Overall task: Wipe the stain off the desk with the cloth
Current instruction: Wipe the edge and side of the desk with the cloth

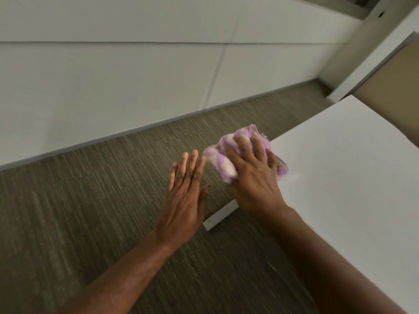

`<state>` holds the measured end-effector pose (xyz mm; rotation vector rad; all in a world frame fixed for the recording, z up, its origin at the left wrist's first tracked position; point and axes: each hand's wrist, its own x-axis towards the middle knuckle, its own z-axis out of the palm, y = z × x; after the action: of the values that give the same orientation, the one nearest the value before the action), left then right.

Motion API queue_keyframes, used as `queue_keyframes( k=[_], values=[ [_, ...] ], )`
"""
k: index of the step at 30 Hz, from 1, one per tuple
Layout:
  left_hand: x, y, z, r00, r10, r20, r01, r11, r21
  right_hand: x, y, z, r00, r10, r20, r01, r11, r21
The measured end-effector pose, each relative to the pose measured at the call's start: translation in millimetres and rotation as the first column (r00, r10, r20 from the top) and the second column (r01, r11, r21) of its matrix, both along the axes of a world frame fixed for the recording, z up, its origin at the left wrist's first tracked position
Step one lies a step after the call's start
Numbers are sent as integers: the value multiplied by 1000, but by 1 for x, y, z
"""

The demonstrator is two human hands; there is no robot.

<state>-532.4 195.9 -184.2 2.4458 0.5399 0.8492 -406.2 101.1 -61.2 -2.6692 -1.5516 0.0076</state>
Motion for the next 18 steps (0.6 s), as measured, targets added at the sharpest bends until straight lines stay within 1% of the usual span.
queue_keyframes(
  k=[2, 3, 4, 5, 7, 8, 10, 11, 15, 18],
  values=[
    [-5, -1, 3, 1000, -14, -3, 14, 999, -32, 7, 12, 7, 977, -105, -183, 132, 981, 143],
    [-7, -1, 5, 1000, -19, -6, 19, 999, -44, 12, 17, 13, 939, -139, -313, 212, 954, 211],
    [-9, -1, 6, 1000, -19, -11, 19, 999, -50, 15, 20, 19, 885, -132, -446, 277, 921, 275],
    [-11, -1, 8, 1000, -17, -19, 16, 999, -50, 16, 21, 24, 824, -83, -560, 318, 886, 336],
    [-14, -3, 11, 999, -7, -36, 6, 999, -43, 14, 20, 32, 728, 67, -682, 327, 841, 431],
    [-16, -4, 13, 999, -3, -40, 1, 999, -42, 12, 18, 33, 684, 118, -720, 329, 831, 449],
    [-17, -7, 16, 999, 0, -43, -2, 999, -46, 11, 16, 36, 609, 112, -785, 399, 812, 426],
    [-17, -8, 18, 999, 0, -49, -2, 999, -51, 13, 16, 36, 586, 107, -803, 429, 800, 420],
    [-11, -13, 27, 997, -1, -80, -7, 994, -109, 23, 15, 42, 532, 82, -843, 494, 778, 387],
    [-5, -21, 35, 996, 8, -89, -20, 989, -144, 29, 11, 46, 520, 74, -851, 511, 771, 380]
  ],
)
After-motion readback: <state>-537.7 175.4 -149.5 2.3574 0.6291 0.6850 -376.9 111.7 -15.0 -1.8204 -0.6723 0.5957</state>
